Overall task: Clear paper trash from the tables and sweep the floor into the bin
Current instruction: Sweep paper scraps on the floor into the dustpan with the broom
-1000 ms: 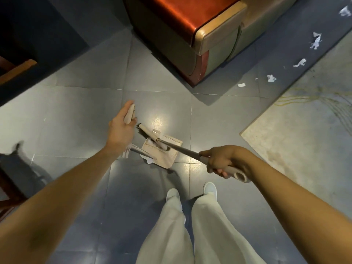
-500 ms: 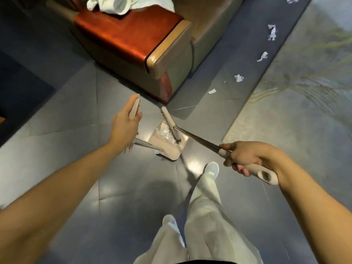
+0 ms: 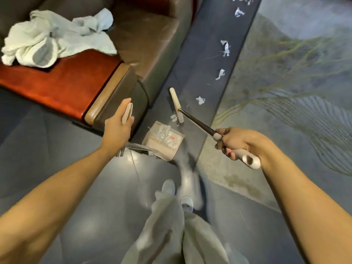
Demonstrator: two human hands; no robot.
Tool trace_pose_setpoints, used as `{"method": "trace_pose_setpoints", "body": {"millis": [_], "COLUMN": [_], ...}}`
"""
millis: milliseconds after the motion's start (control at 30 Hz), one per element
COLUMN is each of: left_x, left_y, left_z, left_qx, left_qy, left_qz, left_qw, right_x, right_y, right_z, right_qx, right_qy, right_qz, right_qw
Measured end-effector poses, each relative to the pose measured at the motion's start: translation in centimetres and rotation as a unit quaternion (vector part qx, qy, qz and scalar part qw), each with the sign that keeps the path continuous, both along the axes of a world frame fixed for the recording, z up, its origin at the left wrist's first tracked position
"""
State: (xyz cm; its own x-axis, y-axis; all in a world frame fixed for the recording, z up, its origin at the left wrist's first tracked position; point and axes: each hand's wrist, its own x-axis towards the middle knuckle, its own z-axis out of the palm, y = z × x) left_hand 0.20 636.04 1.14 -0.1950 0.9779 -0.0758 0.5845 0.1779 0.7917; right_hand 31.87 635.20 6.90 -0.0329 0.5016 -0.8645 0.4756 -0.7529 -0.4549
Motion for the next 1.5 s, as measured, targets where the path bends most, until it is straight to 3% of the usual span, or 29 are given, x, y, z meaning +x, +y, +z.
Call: {"method": "trace_pose_setpoints", "body": {"millis": [300,567,767,933,1067,1333,1500], "left_x": [0.8,1.1,3.9,6.5,8.7,13.9,20.2], "left_y": [12.3,19.8,24.2,26.8,29.1,34.7,41.4], "left_z": [-2.2,-2.1,-2.0,-2.0,-2.0,-2.1,-2.3], "left_qx": [-0.053,-0.069,-0.088,-0.063,-0.058,-0.026,-0.013], "left_qy": [0.01,-0.015,-0.028,-0.026,-0.033,-0.026,-0.022], "left_qz": [-0.053,-0.059,-0.086,-0.109,-0.12,-0.086,-0.067], "left_qw": [0.997,0.996,0.992,0.992,0.991,0.996,0.997], "right_x": [3.7,5.0,4.1,4.1,6.2,12.8,18.9], "right_y": [15.1,22.8,22.5,20.6,21.5,27.4,34.0], "right_z": [-2.5,-6.7,-8.5,-5.9,-3.5,-1.1,-0.7], "right_qx": [0.036,0.036,-0.019,-0.125,-0.171,-0.128,-0.037], "right_qy": [-0.073,-0.129,-0.109,0.001,0.033,0.017,-0.025], "right_qz": [-0.01,0.081,0.089,-0.012,0.013,-0.006,0.036], "right_qw": [0.997,0.988,0.99,0.992,0.985,0.992,0.998]}}
